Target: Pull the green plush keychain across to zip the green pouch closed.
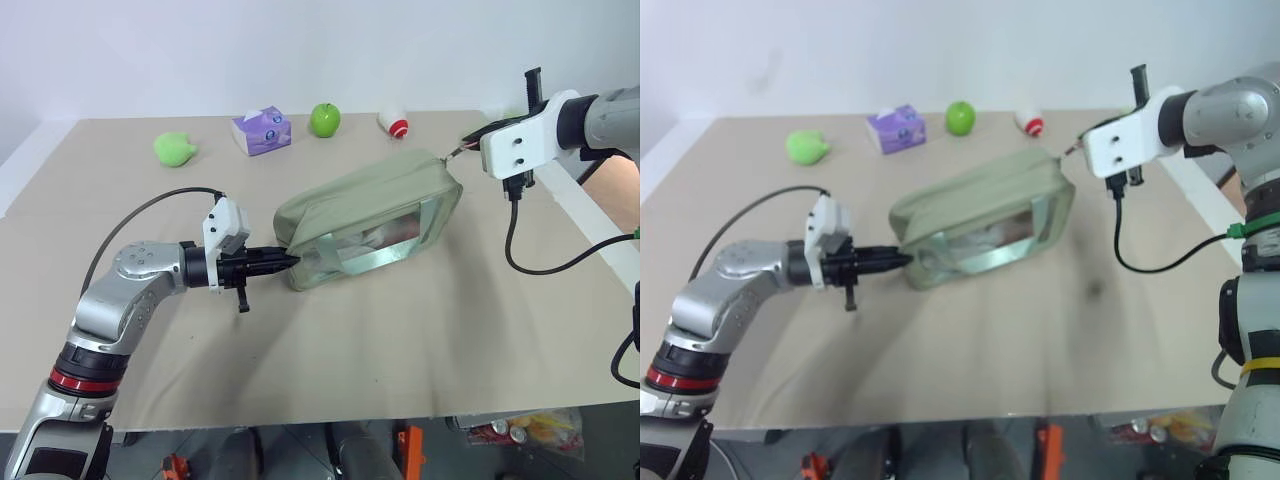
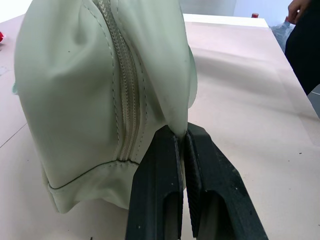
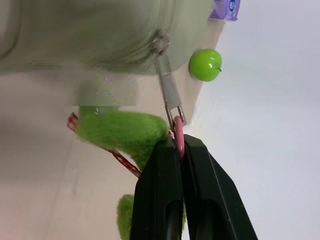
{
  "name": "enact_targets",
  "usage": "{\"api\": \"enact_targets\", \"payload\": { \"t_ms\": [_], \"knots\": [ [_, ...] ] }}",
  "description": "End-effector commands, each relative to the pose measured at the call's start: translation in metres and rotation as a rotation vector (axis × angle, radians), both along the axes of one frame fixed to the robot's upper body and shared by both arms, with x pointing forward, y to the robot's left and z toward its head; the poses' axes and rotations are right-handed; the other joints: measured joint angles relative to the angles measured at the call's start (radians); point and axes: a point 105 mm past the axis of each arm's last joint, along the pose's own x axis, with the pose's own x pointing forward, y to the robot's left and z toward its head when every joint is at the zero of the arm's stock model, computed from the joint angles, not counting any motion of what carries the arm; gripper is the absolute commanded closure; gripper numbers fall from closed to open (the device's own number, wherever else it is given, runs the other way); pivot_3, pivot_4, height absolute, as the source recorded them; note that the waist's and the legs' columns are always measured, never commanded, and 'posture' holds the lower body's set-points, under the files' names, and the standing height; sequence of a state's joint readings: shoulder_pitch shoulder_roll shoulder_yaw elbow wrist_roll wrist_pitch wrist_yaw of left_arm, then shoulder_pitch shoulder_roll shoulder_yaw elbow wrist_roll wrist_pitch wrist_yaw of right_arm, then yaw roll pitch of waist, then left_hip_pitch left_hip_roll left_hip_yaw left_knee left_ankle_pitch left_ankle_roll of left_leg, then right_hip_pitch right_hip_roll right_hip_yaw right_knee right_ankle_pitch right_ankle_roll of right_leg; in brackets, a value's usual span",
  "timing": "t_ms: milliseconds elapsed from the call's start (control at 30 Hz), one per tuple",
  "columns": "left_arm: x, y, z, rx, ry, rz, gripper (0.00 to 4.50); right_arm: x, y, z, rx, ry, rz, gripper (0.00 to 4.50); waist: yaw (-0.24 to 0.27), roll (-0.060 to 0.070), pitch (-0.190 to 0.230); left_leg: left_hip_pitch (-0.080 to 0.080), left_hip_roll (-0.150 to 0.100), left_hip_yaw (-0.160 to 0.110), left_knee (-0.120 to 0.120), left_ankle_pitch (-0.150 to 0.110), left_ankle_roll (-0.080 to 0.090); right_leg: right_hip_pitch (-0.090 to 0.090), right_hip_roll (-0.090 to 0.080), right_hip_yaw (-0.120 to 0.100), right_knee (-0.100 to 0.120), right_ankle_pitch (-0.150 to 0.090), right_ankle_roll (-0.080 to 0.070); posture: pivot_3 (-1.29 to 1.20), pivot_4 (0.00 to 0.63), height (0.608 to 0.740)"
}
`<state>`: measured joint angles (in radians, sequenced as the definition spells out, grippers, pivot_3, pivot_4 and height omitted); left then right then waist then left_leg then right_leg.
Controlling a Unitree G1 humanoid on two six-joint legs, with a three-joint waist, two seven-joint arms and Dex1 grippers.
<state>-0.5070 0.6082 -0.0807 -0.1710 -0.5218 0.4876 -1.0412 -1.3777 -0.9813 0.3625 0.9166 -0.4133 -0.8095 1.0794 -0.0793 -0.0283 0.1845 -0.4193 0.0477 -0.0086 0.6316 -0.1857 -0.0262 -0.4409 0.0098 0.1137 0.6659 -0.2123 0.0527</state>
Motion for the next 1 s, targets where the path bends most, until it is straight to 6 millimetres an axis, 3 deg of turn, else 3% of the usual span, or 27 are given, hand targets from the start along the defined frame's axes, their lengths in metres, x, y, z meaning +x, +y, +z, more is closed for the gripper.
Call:
{"api": "enact_targets", "payload": {
  "t_ms": [33, 233, 500, 633, 867, 1000],
  "knots": [
    [-0.001, 0.001, -0.003, 0.014, 0.009, -0.01, 4.5, -0.023, -0.021, -0.006, 0.018, 0.137, -0.048, 4.43, 0.001, 0.0, 0.0, 0.0, 0.0, 0.0, 0.0, 0.0, 0.0, 0.0, 0.0, 0.0, 0.0, 0.0, 0.0, 0.0, 0.15, 0.74],
    [0.0, 0.001, -0.004, 0.014, 0.015, -0.008, 4.5, -0.038, -0.027, -0.061, 0.059, 0.288, -0.068, 4.43, 0.0, 0.0, 0.0, 0.002, -0.001, 0.0, 0.001, 0.0, 0.0, 0.003, -0.001, 0.0, 0.0, -0.002, 0.001, 0.0, 0.15, 0.74],
    [-0.001, 0.007, -0.004, 0.025, 0.02, 0.004, 4.5, -0.054, -0.028, -0.145, 0.159, 0.433, -0.127, 4.43, -0.014, -0.001, 0.0, 0.02, 0.0, 0.001, -0.001, 0.0, 0.001, 0.016, 0.001, 0.002, 0.001, -0.001, 0.001, 0.0, 0.15, 0.74],
    [-0.001, 0.009, -0.004, 0.027, 0.025, 0.007, 4.5, -0.048, -0.027, -0.16, 0.189, 0.402, -0.152, 4.43, -0.025, -0.002, 0.0, 0.023, 0.0, 0.001, 0.002, 0.0, 0.001, 0.019, 0.001, 0.003, 0.001, -0.001, 0.001, 0.0, 0.15, 0.74],
    [-0.002, 0.012, -0.003, 0.024, 0.03, 0.016, 4.5, -0.025, -0.008, -0.159, 0.24, 0.285, -0.117, 4.43, -0.03, -0.003, 0.0, 0.025, -0.002, 0.002, 0.003, 0.0, 0.0, 0.019, 0.002, 0.007, 0.001, -0.001, 0.002, 0.0, 0.15, 0.74],
    [-0.001, 0.014, 0.002, -0.031, 0.041, 0.038, 4.5, -0.026, 0.003, -0.174, 0.201, 0.275, -0.063, 4.43, -0.032, -0.003, 0.0, 0.025, -0.001, 0.002, 0.0, 0.0, 0.0, 0.019, 0.002, 0.007, 0.001, 0.0, 0.002, 0.0, 0.15, 0.74]
  ]
}}
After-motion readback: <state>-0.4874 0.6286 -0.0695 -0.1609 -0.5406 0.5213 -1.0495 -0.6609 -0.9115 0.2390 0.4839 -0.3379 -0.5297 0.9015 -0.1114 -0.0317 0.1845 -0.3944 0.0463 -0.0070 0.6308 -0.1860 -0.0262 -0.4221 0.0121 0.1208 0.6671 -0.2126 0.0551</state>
